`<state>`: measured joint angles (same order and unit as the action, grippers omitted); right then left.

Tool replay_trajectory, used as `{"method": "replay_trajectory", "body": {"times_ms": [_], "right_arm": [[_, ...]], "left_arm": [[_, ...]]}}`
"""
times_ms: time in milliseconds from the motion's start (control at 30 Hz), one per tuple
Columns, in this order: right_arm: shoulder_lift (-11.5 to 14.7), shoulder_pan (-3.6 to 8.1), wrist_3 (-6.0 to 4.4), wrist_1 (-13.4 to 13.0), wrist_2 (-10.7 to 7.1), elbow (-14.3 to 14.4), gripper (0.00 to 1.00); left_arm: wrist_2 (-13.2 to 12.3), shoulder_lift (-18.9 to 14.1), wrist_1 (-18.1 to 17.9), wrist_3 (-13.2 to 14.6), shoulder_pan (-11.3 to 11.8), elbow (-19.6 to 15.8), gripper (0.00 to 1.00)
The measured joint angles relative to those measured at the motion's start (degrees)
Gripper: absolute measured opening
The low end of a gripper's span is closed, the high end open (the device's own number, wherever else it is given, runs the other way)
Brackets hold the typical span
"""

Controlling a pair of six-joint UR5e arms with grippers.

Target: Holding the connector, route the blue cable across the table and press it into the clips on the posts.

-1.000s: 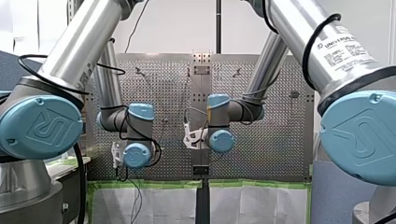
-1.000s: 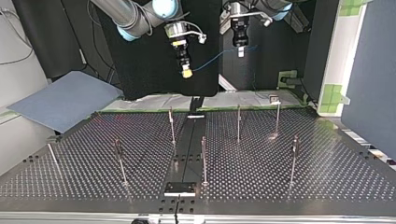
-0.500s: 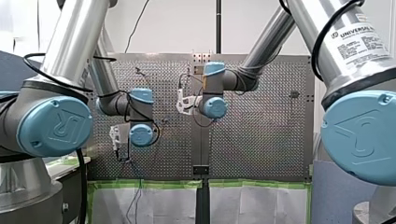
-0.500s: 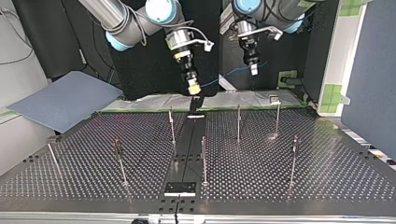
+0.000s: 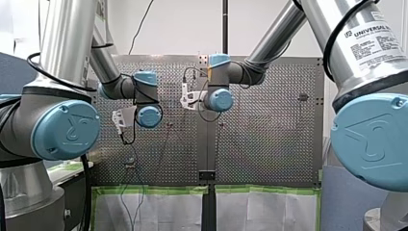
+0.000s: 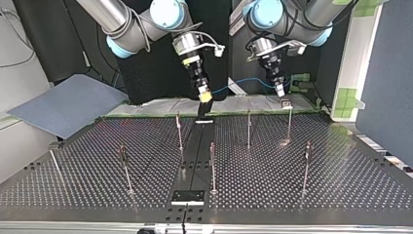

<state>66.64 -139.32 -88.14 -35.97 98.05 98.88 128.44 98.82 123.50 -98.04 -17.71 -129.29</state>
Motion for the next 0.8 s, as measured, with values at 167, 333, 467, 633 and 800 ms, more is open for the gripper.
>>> {"method": "replay_trajectory", "body": {"times_ms": [167, 333, 467, 633, 800], "right_arm": [[-0.4, -0.27, -0.87, 1.7, -1.24, -2.9, 0.00], [-0.8, -0.55, -1.31, 4.4, -1.98, -5.8, 0.00], [-1.8, -0.85, -1.46, 6.0, -2.55, -8.0, 0.00], [-2.6, -0.94, -1.79, 7.8, -2.72, -11.0, 0.00], [-2.9, -1.08, -1.94, 8.9, -2.84, -14.0, 0.00]], "left_arm": [[-1.1, -2.7, 2.8, 0.0, 0.0, 0.1, 0.00], [-1.3, -5.6, 5.6, -0.1, 0.1, 0.8, 0.00], [-1.3, -7.7, 7.7, -0.1, 0.4, 2.0, 0.00], [-1.2, -10.8, 10.8, -0.1, 1.1, 3.2, 0.00], [-1.2, -14.0, 14.1, 0.1, 2.0, 3.5, 0.00]]}}
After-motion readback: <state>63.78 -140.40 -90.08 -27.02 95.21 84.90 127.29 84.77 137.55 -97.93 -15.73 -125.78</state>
